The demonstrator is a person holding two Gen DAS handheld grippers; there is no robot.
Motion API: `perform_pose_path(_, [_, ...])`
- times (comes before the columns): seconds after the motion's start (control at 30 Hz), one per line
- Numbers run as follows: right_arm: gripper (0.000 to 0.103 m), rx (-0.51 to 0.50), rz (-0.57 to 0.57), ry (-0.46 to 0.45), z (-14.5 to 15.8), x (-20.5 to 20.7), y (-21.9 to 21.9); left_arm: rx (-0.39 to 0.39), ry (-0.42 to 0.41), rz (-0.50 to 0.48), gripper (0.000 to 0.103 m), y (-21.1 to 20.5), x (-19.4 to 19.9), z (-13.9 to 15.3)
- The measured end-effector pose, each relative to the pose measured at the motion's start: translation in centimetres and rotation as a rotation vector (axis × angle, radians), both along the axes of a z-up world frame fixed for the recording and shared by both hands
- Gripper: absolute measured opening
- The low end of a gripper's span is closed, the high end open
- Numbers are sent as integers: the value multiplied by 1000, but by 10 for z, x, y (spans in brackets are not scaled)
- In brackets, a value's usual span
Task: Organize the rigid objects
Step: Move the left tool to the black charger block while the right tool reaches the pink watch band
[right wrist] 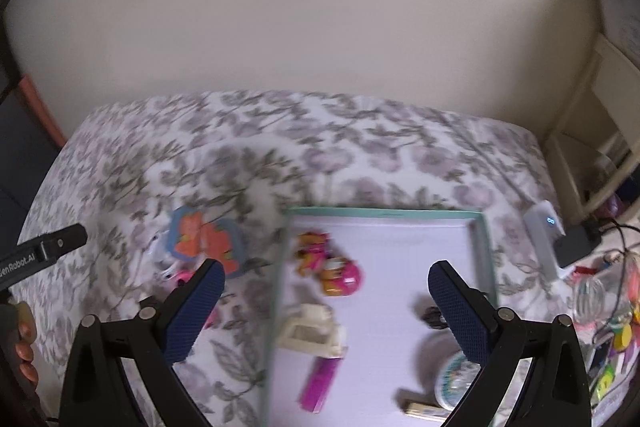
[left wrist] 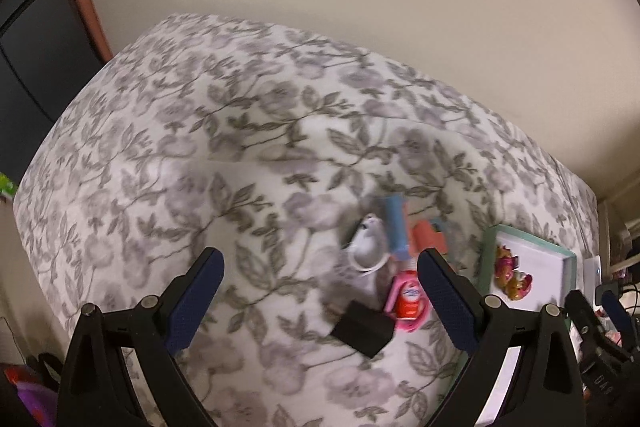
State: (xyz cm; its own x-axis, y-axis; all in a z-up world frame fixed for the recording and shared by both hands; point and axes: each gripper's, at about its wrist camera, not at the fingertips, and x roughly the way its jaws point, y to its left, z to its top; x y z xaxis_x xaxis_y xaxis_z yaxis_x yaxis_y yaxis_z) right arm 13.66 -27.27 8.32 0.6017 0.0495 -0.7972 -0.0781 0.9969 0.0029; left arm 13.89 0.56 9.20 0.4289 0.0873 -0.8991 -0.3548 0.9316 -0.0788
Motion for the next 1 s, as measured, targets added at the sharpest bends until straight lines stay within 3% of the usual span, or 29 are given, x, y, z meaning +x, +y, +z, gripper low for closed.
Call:
perform_pose_path(0.43, [103, -63, 163, 124, -52, 7, 78, -53, 94, 66, 97, 29, -19, -41])
perform_pose_path(0.63, [103, -74, 122, 188, -72, 15, 74, -86, 147, 51, 97, 24, -16, -61])
perform_pose_path(0.77, [103, -71, 82, 190, -71, 19, 59, -148, 166, 13, 97, 14, -12, -70])
perform_pose_path(1.0, [103, -43, 3, 202, -71, 24, 32, -129, 225, -56, 97, -5, -7, -86])
